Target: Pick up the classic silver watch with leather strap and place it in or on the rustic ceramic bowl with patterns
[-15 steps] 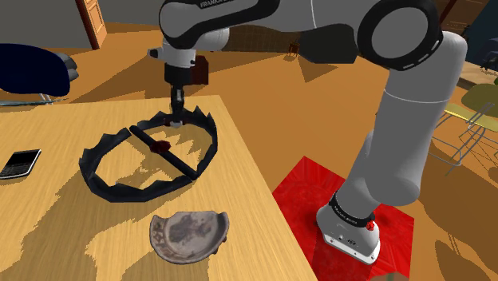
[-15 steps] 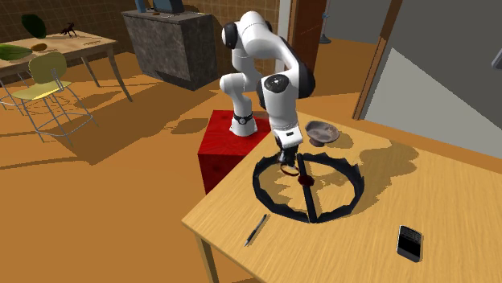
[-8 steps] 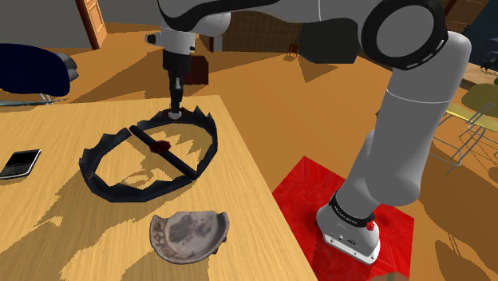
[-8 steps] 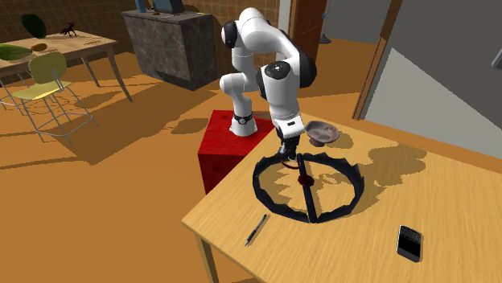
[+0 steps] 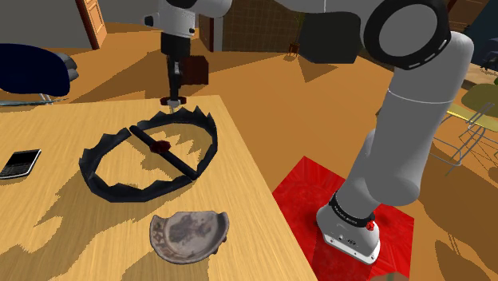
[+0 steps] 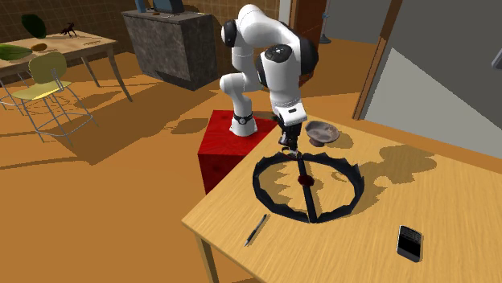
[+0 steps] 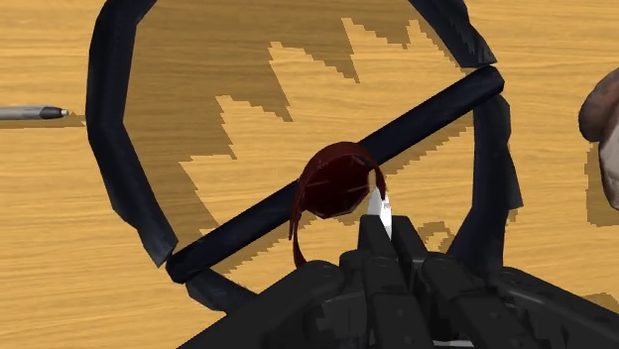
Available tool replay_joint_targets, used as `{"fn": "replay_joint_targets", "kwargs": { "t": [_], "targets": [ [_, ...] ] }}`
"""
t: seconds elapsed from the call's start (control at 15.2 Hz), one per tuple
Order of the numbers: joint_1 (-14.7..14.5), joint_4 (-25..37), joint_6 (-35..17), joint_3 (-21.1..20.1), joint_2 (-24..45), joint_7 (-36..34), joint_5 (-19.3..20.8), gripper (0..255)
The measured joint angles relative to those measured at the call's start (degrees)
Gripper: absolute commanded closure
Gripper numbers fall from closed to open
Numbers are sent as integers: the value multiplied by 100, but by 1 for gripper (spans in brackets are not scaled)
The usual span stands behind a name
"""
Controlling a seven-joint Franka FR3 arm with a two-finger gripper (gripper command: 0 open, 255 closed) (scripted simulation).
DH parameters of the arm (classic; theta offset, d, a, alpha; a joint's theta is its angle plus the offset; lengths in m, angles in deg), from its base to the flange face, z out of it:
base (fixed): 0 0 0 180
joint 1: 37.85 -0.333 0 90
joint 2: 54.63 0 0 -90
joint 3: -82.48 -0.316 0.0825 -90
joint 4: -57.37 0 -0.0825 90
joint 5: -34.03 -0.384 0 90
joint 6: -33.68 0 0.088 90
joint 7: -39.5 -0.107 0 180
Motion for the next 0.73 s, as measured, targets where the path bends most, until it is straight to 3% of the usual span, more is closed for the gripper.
{"fn": "replay_joint_targets", "kwargs": {
  "t": [0.2, 0.73],
  "targets": [
    [-64, -120, 20, -43, -168, -115, -2, 255],
    [-476, -1585, -415, -394, -1380, -764, -97, 255]
  ]
}}
